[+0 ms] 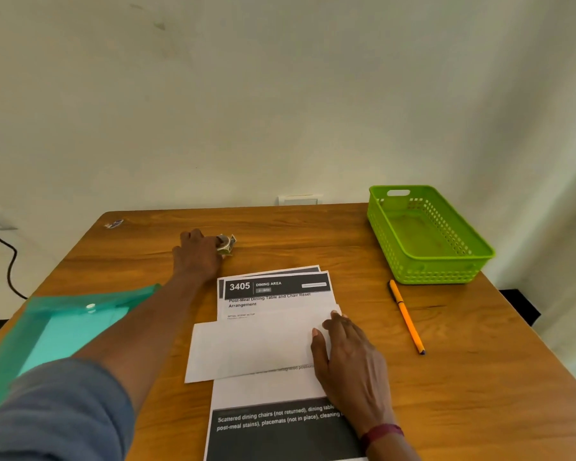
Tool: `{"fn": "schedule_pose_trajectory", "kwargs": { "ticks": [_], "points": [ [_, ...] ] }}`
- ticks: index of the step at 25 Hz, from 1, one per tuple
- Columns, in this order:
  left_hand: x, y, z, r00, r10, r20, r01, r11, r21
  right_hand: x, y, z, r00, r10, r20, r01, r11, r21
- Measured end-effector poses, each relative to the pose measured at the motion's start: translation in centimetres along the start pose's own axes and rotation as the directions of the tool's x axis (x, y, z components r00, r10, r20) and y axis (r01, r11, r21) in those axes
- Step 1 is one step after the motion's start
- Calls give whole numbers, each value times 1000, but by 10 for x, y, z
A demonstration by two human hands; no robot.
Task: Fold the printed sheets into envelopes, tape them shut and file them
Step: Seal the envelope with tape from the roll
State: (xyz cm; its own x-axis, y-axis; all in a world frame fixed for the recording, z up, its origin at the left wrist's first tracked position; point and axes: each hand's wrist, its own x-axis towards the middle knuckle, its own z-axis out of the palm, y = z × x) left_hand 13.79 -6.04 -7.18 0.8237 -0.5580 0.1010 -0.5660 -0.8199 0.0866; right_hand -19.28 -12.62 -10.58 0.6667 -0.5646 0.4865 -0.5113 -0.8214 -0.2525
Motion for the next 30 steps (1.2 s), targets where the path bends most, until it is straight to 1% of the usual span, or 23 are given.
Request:
{"fn": "schedule_pose_trajectory", "kwargs": {
  "ticks": [3,5,7,9,11,13,15,16,17,19,21,22,23,24,25,28,30],
  "points": [
    [2,-7,7,1000,-2,-26,1,999,-38,0,0,1,1000,-8,0,8,1000,6],
    [-1,-8,6,997,3,-71,-12,992,-129,0,-1,0,1000,-10,5,10,1000,-2],
    [-11,-3,3,992,2,-130,-36,964,-263,-1,-2,0,1000,-7,12,7,1000,-9],
    [-30,9,-1,984,22,-175,-92,910,-403,-2,-2,0,1000,-1,18,1,1000,-12],
    [-57,23,-4,979,23,-202,-130,834,-536,-2,-3,-1,1000,-4,12,4,1000,-11],
    [-87,33,-8,980,-20,-199,-118,744,-658,-3,-3,-1,1000,-19,-6,19,1000,-13],
    [-116,40,-12,983,-57,-175,-93,664,-742,-3,-2,-1,999,-42,-33,41,999,-18],
    [-131,42,-14,986,-65,-155,-82,618,-782,-4,-2,-2,997,-54,-48,53,998,-13],
    [-144,43,-16,990,-67,-126,-70,543,-837,-4,-2,-2,996,-68,-62,68,998,-5],
    [-168,42,-18,998,-52,-31,-13,317,-948,-4,0,-2,992,-95,-85,96,995,3],
    [-187,41,-15,995,-28,94,96,95,-991,-5,1,-1,989,-106,-104,108,994,21],
    [-194,41,-12,989,-12,145,145,14,-989,-6,2,-1,988,-102,-119,108,993,41],
    [-199,41,-8,984,3,176,176,-29,-984,-6,4,-1,985,-101,-139,110,992,62],
    [-205,41,-4,982,18,186,187,-35,-982,-7,5,-2,981,-110,-161,124,989,79],
    [-210,40,1,984,30,173,173,-2,-985,-7,5,-2,975,-126,-183,145,985,91],
    [-220,38,11,997,48,69,58,195,-979,-7,4,-6,961,-176,-214,207,970,129],
    [-220,36,15,999,45,31,18,254,-967,-6,1,-8,964,-166,-208,208,958,196]
  ]
}}
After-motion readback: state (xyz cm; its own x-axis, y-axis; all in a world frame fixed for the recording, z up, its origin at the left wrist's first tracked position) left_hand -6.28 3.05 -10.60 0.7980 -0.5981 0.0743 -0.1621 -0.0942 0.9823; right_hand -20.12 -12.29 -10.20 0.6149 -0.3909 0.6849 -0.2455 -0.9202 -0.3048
